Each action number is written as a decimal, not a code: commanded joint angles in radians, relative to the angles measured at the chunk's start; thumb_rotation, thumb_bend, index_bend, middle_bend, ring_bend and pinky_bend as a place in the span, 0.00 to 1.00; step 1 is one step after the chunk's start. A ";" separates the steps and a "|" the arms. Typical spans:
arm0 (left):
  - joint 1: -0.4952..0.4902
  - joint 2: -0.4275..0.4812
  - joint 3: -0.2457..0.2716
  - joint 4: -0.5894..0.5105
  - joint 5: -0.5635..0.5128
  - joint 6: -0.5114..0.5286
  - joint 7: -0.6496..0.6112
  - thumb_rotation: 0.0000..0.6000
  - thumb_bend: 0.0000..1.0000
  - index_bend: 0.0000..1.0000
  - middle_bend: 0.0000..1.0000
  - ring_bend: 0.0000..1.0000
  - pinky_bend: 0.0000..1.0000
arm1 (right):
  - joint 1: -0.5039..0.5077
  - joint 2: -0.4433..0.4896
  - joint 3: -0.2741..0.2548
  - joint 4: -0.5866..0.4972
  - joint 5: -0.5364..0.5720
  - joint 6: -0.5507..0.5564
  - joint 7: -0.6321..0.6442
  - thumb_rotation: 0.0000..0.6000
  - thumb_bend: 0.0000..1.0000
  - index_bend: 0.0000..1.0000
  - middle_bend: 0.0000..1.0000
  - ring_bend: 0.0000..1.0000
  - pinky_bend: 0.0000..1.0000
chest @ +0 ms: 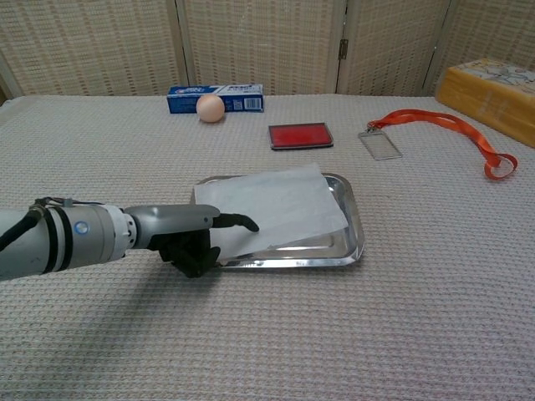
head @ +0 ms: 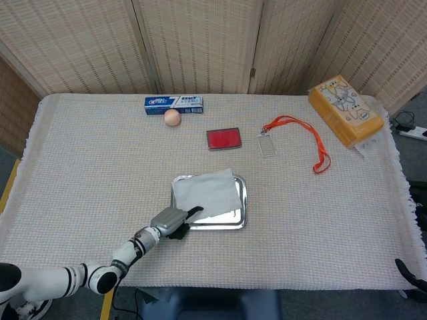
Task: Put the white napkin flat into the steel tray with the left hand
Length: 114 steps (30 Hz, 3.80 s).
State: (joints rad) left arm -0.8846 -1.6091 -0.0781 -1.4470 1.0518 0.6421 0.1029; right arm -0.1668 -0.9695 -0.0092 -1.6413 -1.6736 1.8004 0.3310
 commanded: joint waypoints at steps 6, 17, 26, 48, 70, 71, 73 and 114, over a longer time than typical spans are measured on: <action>-0.009 0.014 0.019 -0.024 -0.020 -0.004 0.044 1.00 0.84 0.13 1.00 1.00 1.00 | -0.003 -0.002 -0.001 0.000 -0.008 0.007 -0.006 1.00 0.31 0.00 0.00 0.00 0.00; -0.019 0.034 0.044 -0.085 -0.054 0.036 0.129 1.00 0.84 0.17 1.00 1.00 1.00 | -0.004 -0.003 -0.003 0.000 -0.016 0.009 -0.009 1.00 0.31 0.00 0.00 0.00 0.00; -0.008 0.028 0.045 -0.089 -0.055 0.088 0.165 1.00 0.84 0.05 1.00 1.00 1.00 | -0.008 -0.003 -0.007 0.000 -0.030 0.019 -0.014 1.00 0.31 0.00 0.00 0.00 0.00; 0.013 0.068 0.071 -0.220 -0.056 0.168 0.256 1.00 0.84 0.12 1.00 1.00 1.00 | 0.001 0.000 -0.019 0.002 -0.054 0.005 -0.005 1.00 0.31 0.00 0.00 0.00 0.00; 0.015 -0.020 0.064 -0.097 -0.041 0.161 0.267 1.00 0.84 0.12 1.00 1.00 1.00 | 0.003 0.001 -0.011 -0.001 -0.033 0.008 0.003 1.00 0.31 0.00 0.00 0.00 0.00; 0.018 -0.019 0.060 -0.102 -0.031 0.165 0.260 1.00 0.84 0.11 1.00 1.00 1.00 | 0.003 0.001 -0.011 -0.001 -0.033 0.006 0.003 1.00 0.31 0.00 0.00 0.00 0.00; 0.022 -0.018 0.053 -0.107 -0.013 0.174 0.246 1.00 0.84 0.10 1.00 1.00 1.00 | 0.004 0.001 -0.012 -0.001 -0.034 0.005 0.002 1.00 0.31 0.00 0.00 0.00 0.00; 0.715 0.360 0.267 -0.197 0.535 1.100 0.161 1.00 0.23 0.00 0.00 0.00 0.00 | 0.077 -0.200 0.035 0.004 -0.023 -0.081 -0.262 1.00 0.31 0.00 0.00 0.00 0.00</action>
State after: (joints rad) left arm -0.1835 -1.2706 0.1938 -1.6317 1.6104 1.7605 0.2925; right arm -0.0922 -1.1709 0.0268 -1.6378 -1.7083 1.7340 0.0671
